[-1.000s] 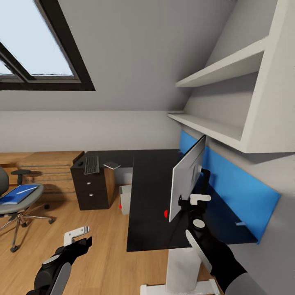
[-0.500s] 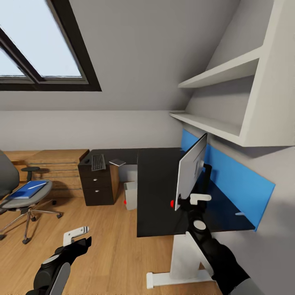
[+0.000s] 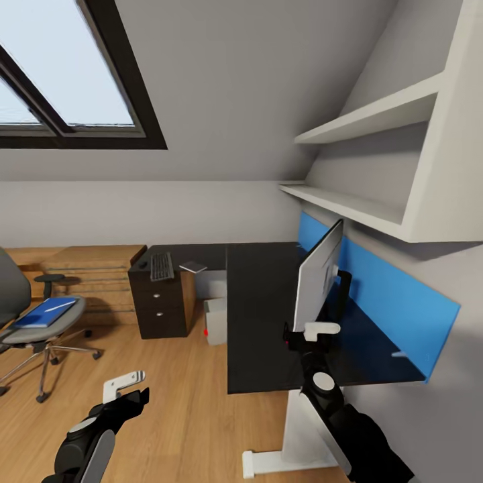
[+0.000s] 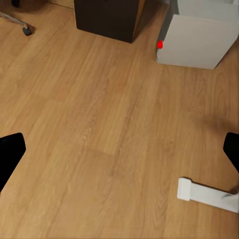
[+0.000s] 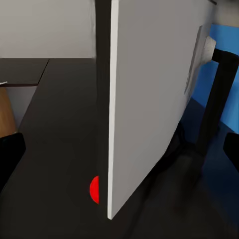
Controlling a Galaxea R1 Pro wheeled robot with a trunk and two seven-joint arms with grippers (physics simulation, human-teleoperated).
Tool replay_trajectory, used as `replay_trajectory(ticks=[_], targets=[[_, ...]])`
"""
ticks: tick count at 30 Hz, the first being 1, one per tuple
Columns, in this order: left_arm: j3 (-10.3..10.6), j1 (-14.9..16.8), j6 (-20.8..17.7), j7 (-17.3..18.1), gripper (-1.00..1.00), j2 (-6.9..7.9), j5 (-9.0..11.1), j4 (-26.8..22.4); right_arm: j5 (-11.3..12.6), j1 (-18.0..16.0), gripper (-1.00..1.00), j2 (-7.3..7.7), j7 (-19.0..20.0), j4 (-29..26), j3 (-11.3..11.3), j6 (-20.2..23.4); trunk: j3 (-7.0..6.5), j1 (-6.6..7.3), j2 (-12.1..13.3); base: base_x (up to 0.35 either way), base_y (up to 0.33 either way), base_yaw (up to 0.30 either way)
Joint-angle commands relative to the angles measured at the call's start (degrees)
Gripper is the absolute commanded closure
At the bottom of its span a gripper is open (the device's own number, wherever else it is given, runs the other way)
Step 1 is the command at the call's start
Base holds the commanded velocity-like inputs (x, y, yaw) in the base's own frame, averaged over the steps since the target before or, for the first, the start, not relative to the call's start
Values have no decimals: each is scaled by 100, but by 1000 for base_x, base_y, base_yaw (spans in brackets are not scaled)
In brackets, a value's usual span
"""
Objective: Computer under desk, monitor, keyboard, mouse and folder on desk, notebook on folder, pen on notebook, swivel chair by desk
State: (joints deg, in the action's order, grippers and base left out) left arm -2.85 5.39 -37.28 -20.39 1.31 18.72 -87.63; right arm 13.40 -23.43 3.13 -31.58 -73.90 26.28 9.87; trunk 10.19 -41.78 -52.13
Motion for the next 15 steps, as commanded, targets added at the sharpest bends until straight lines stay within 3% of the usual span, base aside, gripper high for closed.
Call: replay_trajectory(ticks=[1, 10, 15], targets=[[4, 5, -17, -47, -100, 2, 61, -7, 24, -6, -100, 9, -51, -10, 22, 33, 9, -4, -6, 240, 171, 0], [3, 4, -12, -51, -100, 6, 59, -9, 15, -7, -100, 8, -76, 5, 27, 33, 9, -4, -6, 124, 76, 0], [3, 1, -14, -47, -100, 2, 54, -9, 19, -6, -100, -4, -293, 25, 18, 38, 9, -4, -6, 65, 28, 0]])
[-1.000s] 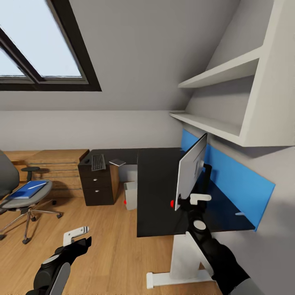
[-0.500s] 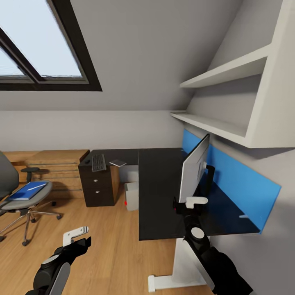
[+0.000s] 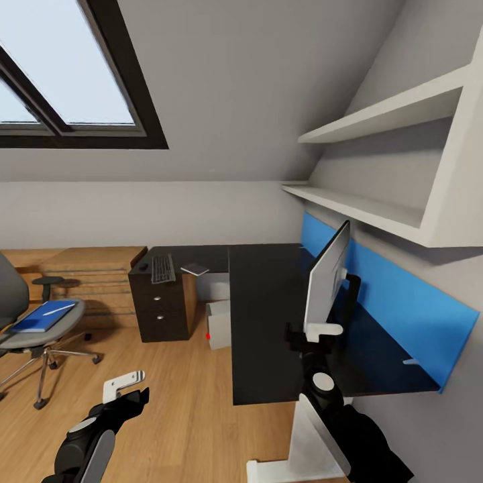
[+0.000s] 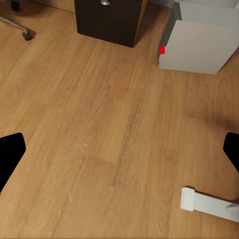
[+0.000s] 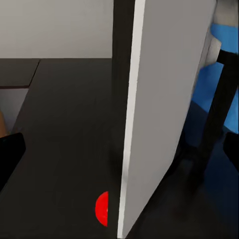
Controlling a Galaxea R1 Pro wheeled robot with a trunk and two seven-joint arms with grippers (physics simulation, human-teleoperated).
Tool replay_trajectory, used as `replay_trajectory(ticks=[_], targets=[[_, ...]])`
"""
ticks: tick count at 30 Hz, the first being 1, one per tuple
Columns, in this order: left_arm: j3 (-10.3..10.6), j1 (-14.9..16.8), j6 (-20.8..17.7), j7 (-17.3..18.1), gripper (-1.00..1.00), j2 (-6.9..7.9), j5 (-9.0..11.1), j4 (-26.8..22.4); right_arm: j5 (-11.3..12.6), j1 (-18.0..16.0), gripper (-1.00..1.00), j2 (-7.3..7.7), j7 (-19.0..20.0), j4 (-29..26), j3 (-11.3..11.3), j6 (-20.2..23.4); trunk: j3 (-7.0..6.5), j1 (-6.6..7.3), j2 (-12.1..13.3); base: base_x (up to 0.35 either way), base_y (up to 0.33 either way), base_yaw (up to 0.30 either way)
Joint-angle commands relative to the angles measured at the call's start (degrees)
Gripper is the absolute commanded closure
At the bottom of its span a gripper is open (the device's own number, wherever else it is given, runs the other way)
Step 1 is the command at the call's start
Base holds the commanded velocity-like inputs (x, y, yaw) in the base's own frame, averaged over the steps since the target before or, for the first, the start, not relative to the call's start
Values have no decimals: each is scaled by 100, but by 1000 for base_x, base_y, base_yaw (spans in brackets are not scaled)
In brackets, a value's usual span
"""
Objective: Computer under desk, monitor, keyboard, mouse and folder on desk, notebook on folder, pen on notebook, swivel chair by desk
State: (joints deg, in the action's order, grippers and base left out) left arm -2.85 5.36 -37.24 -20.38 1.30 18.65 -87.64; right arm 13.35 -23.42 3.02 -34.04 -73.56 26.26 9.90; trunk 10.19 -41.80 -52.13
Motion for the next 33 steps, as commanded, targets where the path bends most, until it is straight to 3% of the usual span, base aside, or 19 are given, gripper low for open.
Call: replay_trajectory(ticks=[1, 12, 23, 27, 33], targets=[[4, 6, -19, -44, -100, 2, 62, -7, 25, -7, -100, 6, -107, -3, 15, 36, 9, -1, -7, 15, 7, 0], [4, 4, -20, -37, -100, 2, 68, -7, 35, -9, -100, -3, -533, 150, 1, 63, 9, -1, -7, 3, 1, 0], [4, 5, -20, -43, -100, 2, 64, -7, 44, -11, -100, -4, -603, 195, -11, 65, 9, -1, -7, 97, 78, 0], [4, 6, -20, -45, -100, 2, 65, -7, 44, -13, -100, -4, -608, 211, -105, 71, 9, -1, -7, 14, 10, 0], [4, 6, -20, -45, -100, 2, 68, -7, 37, -14, -100, -1, -606, 260, -573, 87, 9, -1, -7, 2, 1, 0]])
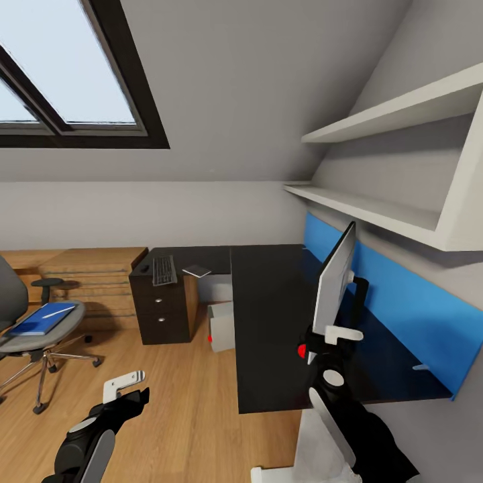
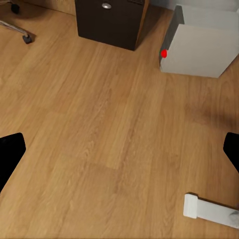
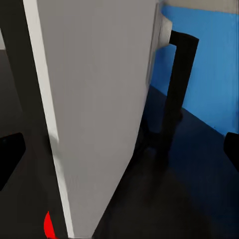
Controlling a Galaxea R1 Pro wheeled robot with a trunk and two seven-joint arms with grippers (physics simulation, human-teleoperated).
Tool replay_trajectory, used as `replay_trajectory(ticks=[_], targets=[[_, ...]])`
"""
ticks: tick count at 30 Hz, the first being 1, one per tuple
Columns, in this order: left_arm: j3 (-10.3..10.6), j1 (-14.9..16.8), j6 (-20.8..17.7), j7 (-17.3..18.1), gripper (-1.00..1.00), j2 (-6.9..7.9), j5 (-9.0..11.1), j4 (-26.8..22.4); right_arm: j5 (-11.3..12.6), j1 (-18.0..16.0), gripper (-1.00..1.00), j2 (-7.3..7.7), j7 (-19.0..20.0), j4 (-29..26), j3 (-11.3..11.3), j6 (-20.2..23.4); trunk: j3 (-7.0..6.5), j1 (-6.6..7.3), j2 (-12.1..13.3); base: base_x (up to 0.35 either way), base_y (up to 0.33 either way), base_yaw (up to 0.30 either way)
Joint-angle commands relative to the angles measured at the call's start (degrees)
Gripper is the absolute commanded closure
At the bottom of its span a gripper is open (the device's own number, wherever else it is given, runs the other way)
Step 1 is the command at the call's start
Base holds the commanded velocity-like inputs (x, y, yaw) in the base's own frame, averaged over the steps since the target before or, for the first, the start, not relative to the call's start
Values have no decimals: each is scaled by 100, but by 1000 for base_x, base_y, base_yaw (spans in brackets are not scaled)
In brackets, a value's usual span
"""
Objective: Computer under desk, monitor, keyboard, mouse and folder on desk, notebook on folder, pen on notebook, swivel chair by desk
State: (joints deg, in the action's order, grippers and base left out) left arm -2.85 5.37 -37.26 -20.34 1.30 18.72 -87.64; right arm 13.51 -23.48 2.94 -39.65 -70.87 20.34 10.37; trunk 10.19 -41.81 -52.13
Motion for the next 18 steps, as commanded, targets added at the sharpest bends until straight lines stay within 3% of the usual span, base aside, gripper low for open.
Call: replay_trajectory(ticks=[1, 5, 18], targets=[[4, 4, -18, -47, -100, 2, 61, -7, 24, -7, -100, 10, -42, 31, -30, 38, 9, -1, -7, 0, 0, 0], [4, 3, -11, -40, -100, 2, 62, -29, 21, -15, -100, 13, -27, 214, -126, 28, 9, -1, -7, 32, 27, 0], [4, 2, -9, -40, -100, 2, 62, -34, 17, -16, -100, 14, -25, 239, -135, 26, 9, -1, -7, 63, 54, 0]])
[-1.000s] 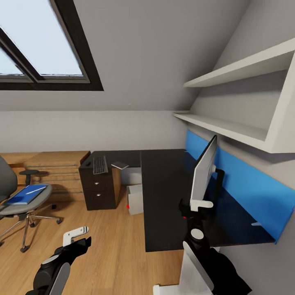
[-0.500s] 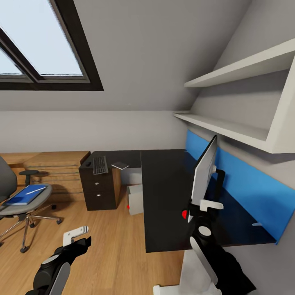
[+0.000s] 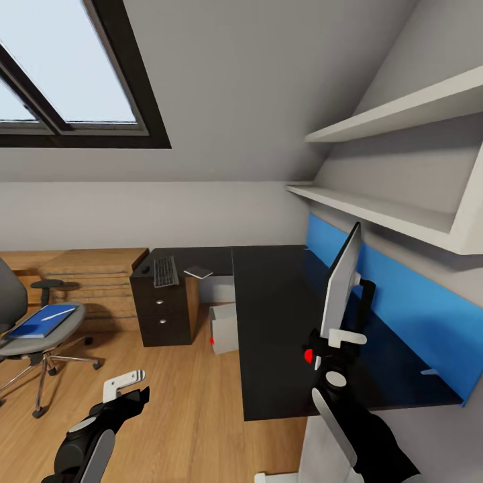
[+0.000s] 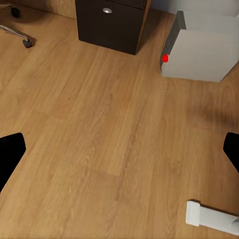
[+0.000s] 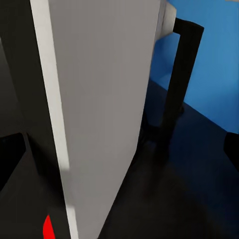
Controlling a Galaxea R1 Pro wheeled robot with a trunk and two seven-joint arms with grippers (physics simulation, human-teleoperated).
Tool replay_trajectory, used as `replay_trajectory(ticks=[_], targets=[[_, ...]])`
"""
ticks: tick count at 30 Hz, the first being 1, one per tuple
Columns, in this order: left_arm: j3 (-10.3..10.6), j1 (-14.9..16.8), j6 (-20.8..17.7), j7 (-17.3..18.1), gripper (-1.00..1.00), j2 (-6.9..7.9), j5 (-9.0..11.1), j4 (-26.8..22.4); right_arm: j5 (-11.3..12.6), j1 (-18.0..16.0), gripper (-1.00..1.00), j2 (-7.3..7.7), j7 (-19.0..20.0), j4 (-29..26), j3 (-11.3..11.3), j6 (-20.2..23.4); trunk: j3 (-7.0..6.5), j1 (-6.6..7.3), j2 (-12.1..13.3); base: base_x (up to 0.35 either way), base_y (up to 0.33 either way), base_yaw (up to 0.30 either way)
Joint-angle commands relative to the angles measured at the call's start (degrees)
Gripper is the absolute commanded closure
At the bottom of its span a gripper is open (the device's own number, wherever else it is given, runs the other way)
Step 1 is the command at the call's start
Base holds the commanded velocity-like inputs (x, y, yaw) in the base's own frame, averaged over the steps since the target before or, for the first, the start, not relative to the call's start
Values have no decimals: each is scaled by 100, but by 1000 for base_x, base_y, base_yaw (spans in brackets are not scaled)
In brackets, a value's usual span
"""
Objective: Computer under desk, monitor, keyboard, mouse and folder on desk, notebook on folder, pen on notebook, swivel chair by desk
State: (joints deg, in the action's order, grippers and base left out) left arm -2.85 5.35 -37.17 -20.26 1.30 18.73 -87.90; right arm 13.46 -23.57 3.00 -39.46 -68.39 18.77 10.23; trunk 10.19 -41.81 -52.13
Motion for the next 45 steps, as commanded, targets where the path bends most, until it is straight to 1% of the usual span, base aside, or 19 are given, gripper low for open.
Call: replay_trajectory(ticks=[1, 14, 20, 22, 26, 33, 39, 45], targets=[[4, 6, -20, -49, -100, 2, 61, -7, 21, -7, -100, 8, -45, -12, 21, 41, 9, -1, -7, 3, 11, 0], [4, 7, -19, -49, -100, 2, 66, -7, 18, -7, -100, 8, -45, -15, 21, 32, 9, -1, -7, 4, 65, 0], [11, 7, -18, -47, -100, 2, 69, -15, 22, -7, -100, 20, -49, -16, 13, 40, 9, -1, -7, 110, 4, 0], [12, 6, -18, -46, -100, 2, 70, -16, 24, -7, -100, 23, -51, -15, -39, 46, 9, -1, -7, 18, 0, 0], [11, 6, -18, -41, -100, 2, 70, -16, 25, -7, -100, 25, -48, -9, -246, 49, 9, -1, -7, 6, 0, 0], [6, 4, -18, -40, -100, 2, 70, -24, 25, -7, -100, 33, -45, -8, -449, 52, 9, -1, -7, 0, 0, 0], [4, 5, -18, -43, -100, 2, 70, -33, 25, -7, -100, 34, -45, -8, -478, 50, 9, -1, -7, -32, -22, 0], [4, 2, -18, -48, -100, 2, 70, -34, 25, -7, -100, 34, -29, -8, -480, 49, 9, -1, -7, -103, -255, 0]])
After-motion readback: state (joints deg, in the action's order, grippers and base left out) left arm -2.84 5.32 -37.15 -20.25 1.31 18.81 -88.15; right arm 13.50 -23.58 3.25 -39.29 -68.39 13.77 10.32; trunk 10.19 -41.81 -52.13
